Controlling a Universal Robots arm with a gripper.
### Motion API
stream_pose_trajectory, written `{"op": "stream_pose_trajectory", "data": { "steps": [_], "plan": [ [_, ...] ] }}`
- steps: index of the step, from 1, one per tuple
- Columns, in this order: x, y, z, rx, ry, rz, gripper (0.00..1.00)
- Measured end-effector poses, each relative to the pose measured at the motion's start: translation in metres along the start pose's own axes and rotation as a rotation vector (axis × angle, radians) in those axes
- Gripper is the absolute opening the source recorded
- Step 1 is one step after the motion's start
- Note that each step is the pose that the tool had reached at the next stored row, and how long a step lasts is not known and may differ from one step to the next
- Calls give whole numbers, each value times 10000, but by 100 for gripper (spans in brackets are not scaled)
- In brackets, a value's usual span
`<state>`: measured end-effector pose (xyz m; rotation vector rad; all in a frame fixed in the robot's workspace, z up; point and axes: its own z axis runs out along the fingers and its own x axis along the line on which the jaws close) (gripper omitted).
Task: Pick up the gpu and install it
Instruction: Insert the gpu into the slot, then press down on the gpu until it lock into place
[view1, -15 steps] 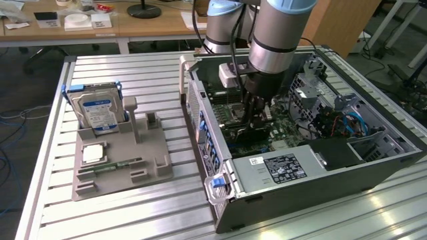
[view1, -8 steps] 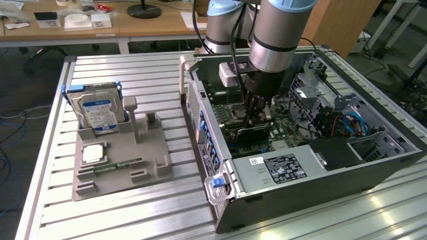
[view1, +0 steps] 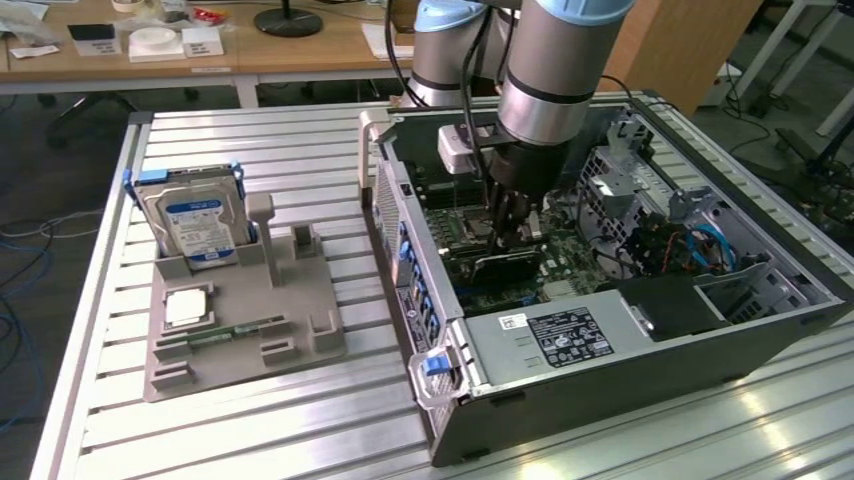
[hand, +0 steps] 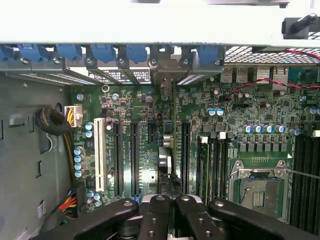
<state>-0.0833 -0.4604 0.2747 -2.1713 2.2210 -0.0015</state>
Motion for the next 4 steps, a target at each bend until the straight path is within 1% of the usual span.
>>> {"op": "stream_pose_trajectory", "data": {
  "steps": [4],
  "plan": [
    [0, 0, 0, 0, 1, 0, 11]
  ]
}}
